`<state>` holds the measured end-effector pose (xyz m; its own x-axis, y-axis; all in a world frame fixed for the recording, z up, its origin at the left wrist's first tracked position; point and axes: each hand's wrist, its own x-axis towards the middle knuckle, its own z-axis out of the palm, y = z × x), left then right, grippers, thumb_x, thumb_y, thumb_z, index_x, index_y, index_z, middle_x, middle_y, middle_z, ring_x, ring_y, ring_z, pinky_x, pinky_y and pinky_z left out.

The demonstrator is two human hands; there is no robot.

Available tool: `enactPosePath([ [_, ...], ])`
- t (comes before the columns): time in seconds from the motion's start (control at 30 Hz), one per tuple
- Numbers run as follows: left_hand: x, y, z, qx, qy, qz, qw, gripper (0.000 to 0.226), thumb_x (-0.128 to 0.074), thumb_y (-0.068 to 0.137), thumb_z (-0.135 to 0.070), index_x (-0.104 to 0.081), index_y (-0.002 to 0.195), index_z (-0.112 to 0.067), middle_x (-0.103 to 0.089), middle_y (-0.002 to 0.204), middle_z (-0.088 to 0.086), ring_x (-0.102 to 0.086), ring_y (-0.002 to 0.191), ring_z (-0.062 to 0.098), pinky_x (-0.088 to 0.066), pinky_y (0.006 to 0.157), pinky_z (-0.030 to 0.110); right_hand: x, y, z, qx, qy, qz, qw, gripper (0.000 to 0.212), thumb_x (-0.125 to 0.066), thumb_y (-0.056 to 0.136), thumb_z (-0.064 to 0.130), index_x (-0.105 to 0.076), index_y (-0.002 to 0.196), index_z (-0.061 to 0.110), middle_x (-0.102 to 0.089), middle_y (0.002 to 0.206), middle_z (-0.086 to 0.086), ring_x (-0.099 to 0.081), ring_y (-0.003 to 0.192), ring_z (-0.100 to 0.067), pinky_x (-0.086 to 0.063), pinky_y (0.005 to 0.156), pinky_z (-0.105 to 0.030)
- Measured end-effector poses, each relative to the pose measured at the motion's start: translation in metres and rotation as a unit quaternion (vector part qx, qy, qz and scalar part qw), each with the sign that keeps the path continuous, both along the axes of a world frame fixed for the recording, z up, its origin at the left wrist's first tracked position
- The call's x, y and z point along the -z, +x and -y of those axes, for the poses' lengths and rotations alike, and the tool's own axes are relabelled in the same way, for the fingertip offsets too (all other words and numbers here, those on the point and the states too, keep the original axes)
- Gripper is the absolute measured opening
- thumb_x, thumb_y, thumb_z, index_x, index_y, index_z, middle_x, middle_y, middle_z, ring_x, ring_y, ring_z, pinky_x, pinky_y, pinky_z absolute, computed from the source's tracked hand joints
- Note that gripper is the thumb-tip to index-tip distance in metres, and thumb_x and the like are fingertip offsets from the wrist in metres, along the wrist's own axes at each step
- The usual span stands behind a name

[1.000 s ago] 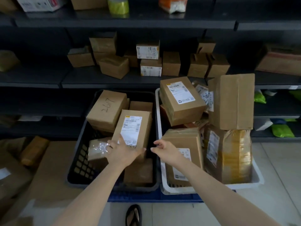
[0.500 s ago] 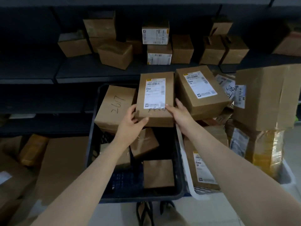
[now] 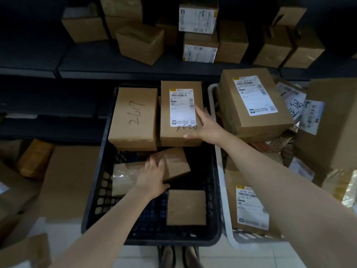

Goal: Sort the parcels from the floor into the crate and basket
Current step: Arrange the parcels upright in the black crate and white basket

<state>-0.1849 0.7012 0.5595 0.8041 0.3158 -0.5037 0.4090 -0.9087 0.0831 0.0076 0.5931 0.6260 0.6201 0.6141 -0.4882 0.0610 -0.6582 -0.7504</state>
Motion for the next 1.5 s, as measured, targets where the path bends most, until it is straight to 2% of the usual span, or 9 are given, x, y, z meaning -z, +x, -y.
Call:
enactPosePath([
  [0.23, 0.02, 0.029, -0.022, 0.003, 0.047, -0.031, 0.998, 0.123, -0.076, 0.057, -0.061, -0.007, 0.149, -0.018, -0.03, 0.138, 0.019, -0.03, 0.127, 0.036, -0.029, 0.105, 0.045, 0.008, -0.019, -0.001, -0.032, 0.027, 0.192, 0.98, 0.085, -0.069, 0.085, 0.032, -0.016, 0.152, 0.031, 0.009, 0.161, -0.01, 0.004, 0.148, -0.022, -0.006, 0.117, -0.031],
  [0.33, 0.021, 0.017, -0.029, -0.013, -0.004, -0.006, 1.0, 0.121, -0.074, 0.058, -0.063, -0.009, 0.151, -0.021, -0.031, 0.142, 0.015, -0.032, 0.13, 0.034, -0.028, 0.108, 0.042, 0.017, -0.047, 0.018, 0.001, 0.003, 0.434, 0.901, 0.053, -0.063, 0.089, 0.027, -0.047, 0.137, 0.012, -0.033, 0.148, -0.024, -0.031, 0.138, -0.038, -0.028, 0.111, -0.046],
  [0.4, 0.018, 0.008, -0.036, -0.029, -0.063, -0.002, 0.998, 0.121, -0.074, 0.059, -0.062, -0.005, 0.152, -0.025, -0.026, 0.146, 0.013, -0.03, 0.133, 0.033, -0.025, 0.11, 0.039, 0.021, -0.074, 0.028, -0.008, 0.081, 0.535, 0.841, 0.023, -0.06, 0.087, 0.02, -0.065, 0.102, 0.004, -0.062, 0.108, -0.02, -0.058, 0.101, -0.036, -0.048, 0.089, -0.049],
  [0.5, 0.011, 0.005, -0.044, -0.013, -0.084, -0.008, 0.996, 0.121, -0.073, 0.06, -0.063, -0.003, 0.152, -0.027, -0.027, 0.145, 0.011, -0.033, 0.132, 0.031, -0.027, 0.111, 0.038, 0.032, -0.124, 0.04, -0.301, -0.061, 0.349, 0.885, 0.035, -0.056, 0.088, 0.031, -0.057, 0.113, 0.005, -0.06, 0.108, -0.015, -0.057, 0.099, -0.031, -0.047, 0.085, -0.041],
  [0.63, -0.007, 0.003, -0.033, 0.049, -0.001, 0.039, 0.998, 0.119, -0.067, 0.058, -0.069, -0.012, 0.15, -0.018, -0.036, 0.134, 0.009, -0.042, 0.124, 0.029, -0.033, 0.108, 0.039, 0.072, -0.156, 0.051, -0.468, -0.328, 0.216, 0.792, 0.121, -0.07, 0.071, 0.059, 0.006, 0.152, 0.009, -0.027, 0.147, -0.026, -0.031, 0.132, -0.039, -0.023, 0.108, -0.05],
  [0.83, -0.043, -0.043, -0.03, -0.027, -0.092, 0.171, 0.981, 0.122, -0.073, 0.057, -0.064, -0.003, 0.15, -0.025, -0.017, 0.139, 0.007, -0.034, 0.125, 0.026, -0.035, 0.105, 0.042, 0.073, -0.157, 0.058, -0.446, -0.238, 0.276, 0.818, 0.117, -0.07, 0.065, 0.057, -0.006, 0.15, 0.009, -0.034, 0.141, -0.022, -0.033, 0.125, -0.04, -0.021, 0.111, -0.053],
  [1.0, -0.073, -0.068, -0.041, -0.219, -0.271, 0.275, 0.896, 0.128, -0.073, 0.041, -0.062, -0.012, 0.149, -0.035, -0.019, 0.125, -0.017, -0.028, 0.115, -0.001, -0.031, 0.105, 0.03, 0.047, -0.127, 0.052, -0.459, -0.198, 0.241, 0.832, 0.119, -0.073, 0.062, 0.055, -0.005, 0.151, 0.014, -0.035, 0.139, -0.017, -0.035, 0.123, -0.036, -0.029, 0.11, -0.044],
  [1.33, -0.122, -0.068, -0.046, -0.162, -0.257, 0.401, 0.864, 0.105, -0.071, 0.049, -0.059, -0.027, 0.142, -0.034, -0.028, 0.119, -0.015, -0.031, 0.11, -0.019, -0.036, 0.09, 0.006, 0.037, -0.11, 0.058, -0.42, -0.184, 0.211, 0.863, 0.102, -0.07, 0.061, 0.056, -0.026, 0.143, 0.013, -0.05, 0.12, -0.012, -0.049, 0.105, -0.029, -0.041, 0.096, -0.036],
  [1.5, -0.143, -0.09, -0.061, -0.21, -0.277, 0.429, 0.834, 0.098, -0.069, 0.049, -0.058, -0.029, 0.138, -0.042, -0.031, 0.12, -0.024, -0.037, 0.11, -0.016, -0.042, 0.084, 0.005, 0.02, -0.089, 0.053, -0.321, -0.161, 0.034, 0.933, 0.107, -0.08, 0.065, 0.038, -0.018, 0.149, 0.017, -0.04, 0.138, -0.004, -0.044, 0.124, -0.022, -0.044, 0.098, -0.03],
])
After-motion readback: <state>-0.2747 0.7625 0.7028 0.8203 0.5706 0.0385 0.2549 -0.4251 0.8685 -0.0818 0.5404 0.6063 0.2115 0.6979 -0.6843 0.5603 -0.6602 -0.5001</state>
